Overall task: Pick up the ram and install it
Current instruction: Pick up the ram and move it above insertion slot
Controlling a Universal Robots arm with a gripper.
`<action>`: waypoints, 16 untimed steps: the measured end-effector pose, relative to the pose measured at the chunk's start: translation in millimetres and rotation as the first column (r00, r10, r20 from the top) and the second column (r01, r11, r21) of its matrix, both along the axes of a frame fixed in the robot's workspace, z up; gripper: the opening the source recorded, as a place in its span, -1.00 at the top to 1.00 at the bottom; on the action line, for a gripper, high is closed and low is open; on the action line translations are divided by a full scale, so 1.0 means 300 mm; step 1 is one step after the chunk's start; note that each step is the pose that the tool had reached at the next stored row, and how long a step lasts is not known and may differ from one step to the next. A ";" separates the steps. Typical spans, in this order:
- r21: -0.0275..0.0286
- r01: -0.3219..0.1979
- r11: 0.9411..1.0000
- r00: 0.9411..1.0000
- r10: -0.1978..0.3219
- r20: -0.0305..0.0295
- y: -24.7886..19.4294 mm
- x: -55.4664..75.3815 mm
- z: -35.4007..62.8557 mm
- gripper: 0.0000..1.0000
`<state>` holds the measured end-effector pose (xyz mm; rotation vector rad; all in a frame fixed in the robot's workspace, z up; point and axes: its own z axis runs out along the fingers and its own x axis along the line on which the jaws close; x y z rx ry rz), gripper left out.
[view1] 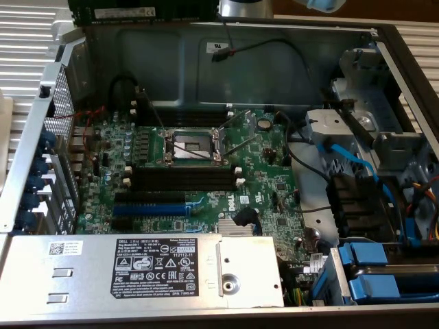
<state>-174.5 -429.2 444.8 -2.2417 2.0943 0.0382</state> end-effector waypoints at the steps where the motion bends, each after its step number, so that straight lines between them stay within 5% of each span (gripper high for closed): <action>1: 0.000 0.014 1.000 1.000 -0.014 0.000 0.000 0.000 0.000 0.75; 16: 0.000 0.091 0.996 0.996 -0.091 0.000 0.005 0.008 -0.001 0.75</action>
